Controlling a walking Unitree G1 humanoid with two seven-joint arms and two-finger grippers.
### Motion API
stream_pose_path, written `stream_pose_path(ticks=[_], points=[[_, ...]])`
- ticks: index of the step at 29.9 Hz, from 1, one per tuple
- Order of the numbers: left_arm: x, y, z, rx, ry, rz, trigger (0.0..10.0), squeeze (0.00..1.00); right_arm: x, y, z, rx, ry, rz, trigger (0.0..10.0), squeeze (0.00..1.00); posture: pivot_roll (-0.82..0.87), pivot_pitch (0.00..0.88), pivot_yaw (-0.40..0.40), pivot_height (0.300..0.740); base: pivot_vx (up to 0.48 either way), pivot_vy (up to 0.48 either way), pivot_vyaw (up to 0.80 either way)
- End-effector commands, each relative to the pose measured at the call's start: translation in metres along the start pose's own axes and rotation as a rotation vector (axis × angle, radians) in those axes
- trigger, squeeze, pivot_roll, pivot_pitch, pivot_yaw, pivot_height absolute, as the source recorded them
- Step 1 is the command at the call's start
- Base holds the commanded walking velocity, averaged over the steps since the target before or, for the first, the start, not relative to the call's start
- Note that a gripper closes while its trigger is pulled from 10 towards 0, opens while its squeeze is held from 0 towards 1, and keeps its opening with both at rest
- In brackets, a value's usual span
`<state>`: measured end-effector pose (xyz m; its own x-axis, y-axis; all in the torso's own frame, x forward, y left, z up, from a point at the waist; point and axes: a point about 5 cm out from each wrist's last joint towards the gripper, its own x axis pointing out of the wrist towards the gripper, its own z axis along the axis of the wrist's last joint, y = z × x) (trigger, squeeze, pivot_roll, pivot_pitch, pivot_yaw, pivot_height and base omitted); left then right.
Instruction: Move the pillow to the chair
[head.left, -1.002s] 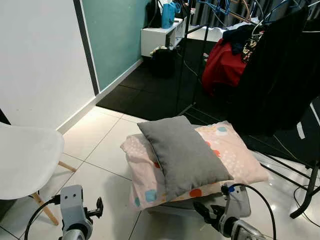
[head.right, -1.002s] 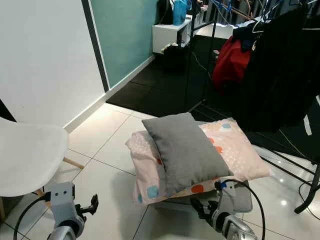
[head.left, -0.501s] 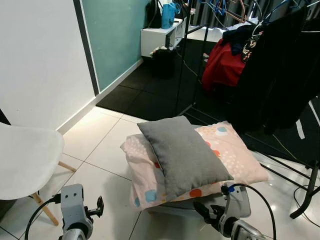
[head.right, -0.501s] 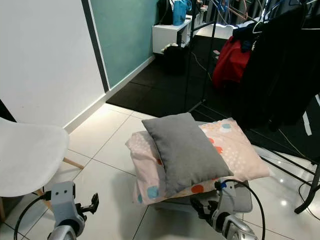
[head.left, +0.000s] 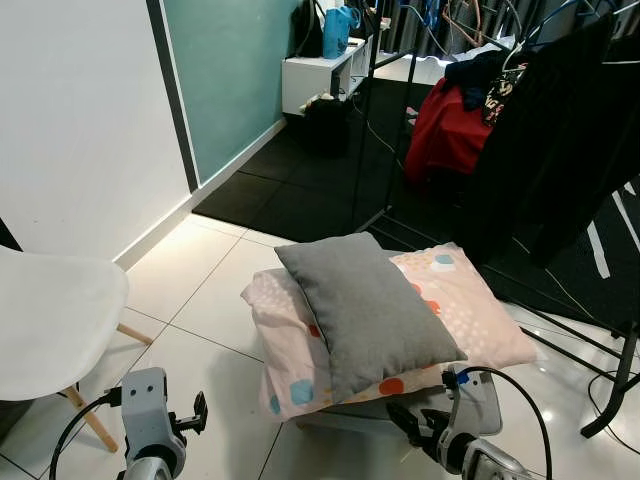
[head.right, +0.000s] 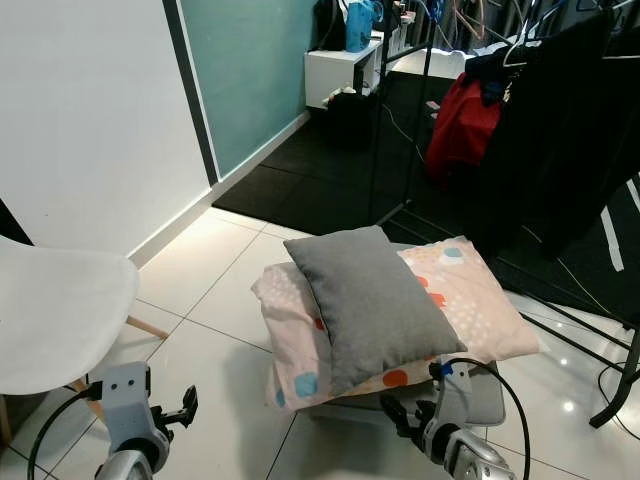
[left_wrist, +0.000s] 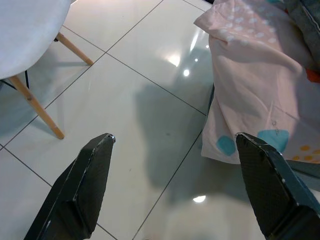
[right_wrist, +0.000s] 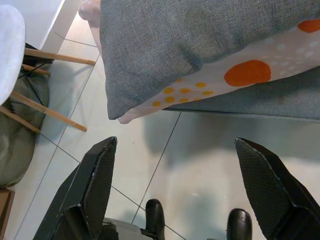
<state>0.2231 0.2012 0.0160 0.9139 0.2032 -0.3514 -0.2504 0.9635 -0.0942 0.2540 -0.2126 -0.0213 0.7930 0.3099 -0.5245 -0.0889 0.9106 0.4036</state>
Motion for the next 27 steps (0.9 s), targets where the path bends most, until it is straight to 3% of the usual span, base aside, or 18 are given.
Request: stream_pose_path(ticks=[1,27], points=[[-0.0017,0.0027,-0.0020,0.021,0.015,0.004,10.0,0.00,-0.0012,-0.0021,-0.0025,0.009,0.003,-0.011,10.0,0.00,-0.07,0.047,-0.021,0.740,0.000,0.000,0.00],[-0.0008,0.0054,-0.0046,0.020,0.023,0.003,10.0,0.00,-0.0009,-0.0009,-0.0024,0.009,-0.001,-0.007,10.0,0.00,-0.07,0.053,-0.019,0.740,0.000,0.000,0.00]])
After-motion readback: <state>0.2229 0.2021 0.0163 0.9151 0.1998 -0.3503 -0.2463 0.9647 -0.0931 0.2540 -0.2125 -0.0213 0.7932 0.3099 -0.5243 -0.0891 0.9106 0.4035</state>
